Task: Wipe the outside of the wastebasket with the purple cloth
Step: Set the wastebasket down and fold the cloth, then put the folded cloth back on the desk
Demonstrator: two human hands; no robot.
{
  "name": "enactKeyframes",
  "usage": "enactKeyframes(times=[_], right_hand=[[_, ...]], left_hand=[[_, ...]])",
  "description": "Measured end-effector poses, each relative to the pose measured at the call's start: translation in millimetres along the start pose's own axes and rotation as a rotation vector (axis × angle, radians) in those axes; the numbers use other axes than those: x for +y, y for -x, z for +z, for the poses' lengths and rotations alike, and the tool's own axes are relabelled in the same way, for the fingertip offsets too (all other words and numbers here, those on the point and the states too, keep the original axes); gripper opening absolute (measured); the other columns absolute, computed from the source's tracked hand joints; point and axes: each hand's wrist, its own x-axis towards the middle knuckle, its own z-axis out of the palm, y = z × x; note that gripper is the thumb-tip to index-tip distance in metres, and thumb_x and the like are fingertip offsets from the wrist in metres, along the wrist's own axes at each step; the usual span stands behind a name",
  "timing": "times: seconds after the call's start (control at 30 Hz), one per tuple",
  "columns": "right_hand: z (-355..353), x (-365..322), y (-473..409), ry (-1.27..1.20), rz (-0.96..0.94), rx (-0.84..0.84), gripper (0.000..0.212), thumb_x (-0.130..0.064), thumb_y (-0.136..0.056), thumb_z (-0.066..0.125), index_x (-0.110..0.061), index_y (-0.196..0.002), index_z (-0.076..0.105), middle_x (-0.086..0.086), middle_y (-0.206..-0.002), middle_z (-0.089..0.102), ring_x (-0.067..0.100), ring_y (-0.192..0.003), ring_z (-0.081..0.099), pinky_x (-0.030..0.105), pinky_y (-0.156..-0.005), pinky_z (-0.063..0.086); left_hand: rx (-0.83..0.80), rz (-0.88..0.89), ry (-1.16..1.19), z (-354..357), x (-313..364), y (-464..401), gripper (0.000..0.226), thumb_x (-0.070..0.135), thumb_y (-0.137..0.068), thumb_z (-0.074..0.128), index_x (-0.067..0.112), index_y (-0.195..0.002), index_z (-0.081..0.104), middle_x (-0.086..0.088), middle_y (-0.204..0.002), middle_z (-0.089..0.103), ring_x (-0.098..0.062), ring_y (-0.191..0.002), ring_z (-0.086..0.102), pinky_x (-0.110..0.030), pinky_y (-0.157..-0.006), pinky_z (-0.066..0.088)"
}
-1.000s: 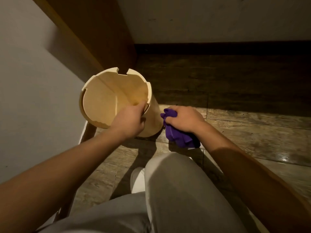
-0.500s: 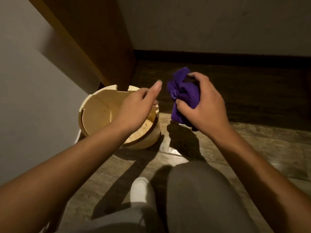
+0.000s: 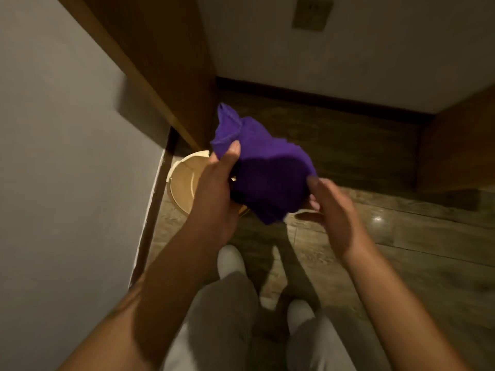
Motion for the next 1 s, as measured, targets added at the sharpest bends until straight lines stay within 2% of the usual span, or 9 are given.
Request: enactKeyframes(times=[0.13,0.23,0.3,0.4,0.47,0.57,0.67,0.83,1.0], right_hand=[[17.2,-60.4,61.4,-0.260,0.049,-0.102,0.075,-0.067,-0.063,0.085,-0.033,-0.128,0.068,-0.001,-0.124,0.076,0.021,-0.114,0.071,0.036,-0.084,0.060],[20.2,-120.4,102.3,-0.370,-0.026,-0.087,0.072,-0.034,-0.075,0.083,-0.013,-0.140,0.058,0.012,-0.131,0.071,0.030,-0.120,0.068,0.037,-0.091,0.057],[18.2,-141.7,113.0,-0.337,-0.043,-0.095,0.076,-0.023,-0.068,0.084,-0.015,-0.139,0.058,0.009,-0.127,0.074,0.027,-0.118,0.070,0.036,-0.091,0.057],[22.2,-198.9,149.1,-0.262,-0.001,-0.116,0.092,-0.018,-0.053,0.088,-0.025,-0.140,0.058,0.000,-0.121,0.076,0.022,-0.114,0.072,0.038,-0.091,0.058],[30.6,-231.8,169.5,-0.267,-0.011,-0.145,0.086,-0.012,-0.056,0.086,-0.028,-0.136,0.060,-0.003,-0.116,0.077,0.019,-0.108,0.073,0.032,-0.085,0.058],[47.3,-270.2,195.7,-0.273,-0.021,-0.149,0.075,-0.003,-0.065,0.079,-0.024,-0.135,0.061,0.002,-0.117,0.074,0.022,-0.105,0.073,0.030,-0.079,0.057],[60.9,-301.8,216.0,-0.376,-0.049,-0.177,0.072,0.001,-0.068,0.078,-0.019,-0.136,0.062,0.007,-0.121,0.074,0.028,-0.113,0.071,0.036,-0.086,0.058],[81.7,-343.7,234.4,-0.381,-0.059,-0.230,0.067,-0.022,-0.077,0.085,-0.020,-0.140,0.060,0.008,-0.131,0.071,0.026,-0.119,0.069,0.035,-0.088,0.058],[74.3,-383.6,227.0,-0.327,-0.081,-0.073,0.064,-0.055,-0.071,0.088,-0.030,-0.127,0.072,0.005,-0.127,0.074,0.025,-0.115,0.072,0.041,-0.090,0.059]], left_hand=[[-0.027,-0.044,-0.012,39.7,44.3,55.5,0.043,0.028,-0.094,0.064,0.009,-0.133,0.059,-0.011,-0.120,0.071,-0.031,-0.109,0.069,-0.045,-0.083,0.058],[-0.078,-0.045,-0.056,56.7,86.8,95.5,0.050,0.043,-0.093,0.063,0.019,-0.137,0.061,-0.010,-0.133,0.070,-0.031,-0.119,0.067,-0.052,-0.095,0.058],[-0.022,-0.030,-0.080,49.3,105.3,107.0,0.044,0.050,-0.087,0.072,0.033,-0.127,0.068,-0.003,-0.130,0.072,-0.025,-0.118,0.069,-0.050,-0.090,0.061],[0.105,-0.013,-0.189,38.6,155.0,140.1,0.063,0.041,-0.079,0.081,0.031,-0.136,0.058,-0.006,-0.145,0.058,-0.028,-0.126,0.062,-0.043,-0.087,0.062],[0.138,0.045,-0.372,38.4,181.5,162.4,0.057,0.033,-0.086,0.078,0.036,-0.138,0.053,-0.005,-0.146,0.054,-0.024,-0.125,0.060,-0.044,-0.089,0.062],[0.140,0.130,-0.638,41.4,211.8,193.1,0.039,0.037,-0.093,0.071,0.030,-0.130,0.062,0.007,-0.114,0.070,-0.001,-0.097,0.070,-0.018,-0.071,0.060],[0.063,0.030,-0.521,58.1,245.8,219.1,0.044,0.062,-0.076,0.070,0.036,-0.112,0.068,0.006,-0.112,0.072,-0.008,-0.094,0.073,-0.020,-0.065,0.059],[-0.094,-0.010,-0.219,84.5,288.8,239.7,0.050,0.051,-0.079,0.080,0.022,-0.118,0.072,-0.005,-0.117,0.078,-0.019,-0.107,0.075,-0.029,-0.076,0.061],[-0.155,0.084,0.046,99.3,328.7,233.5,0.062,0.028,-0.076,0.091,0.014,-0.131,0.064,-0.009,-0.127,0.074,-0.024,-0.118,0.070,-0.035,-0.081,0.063]])
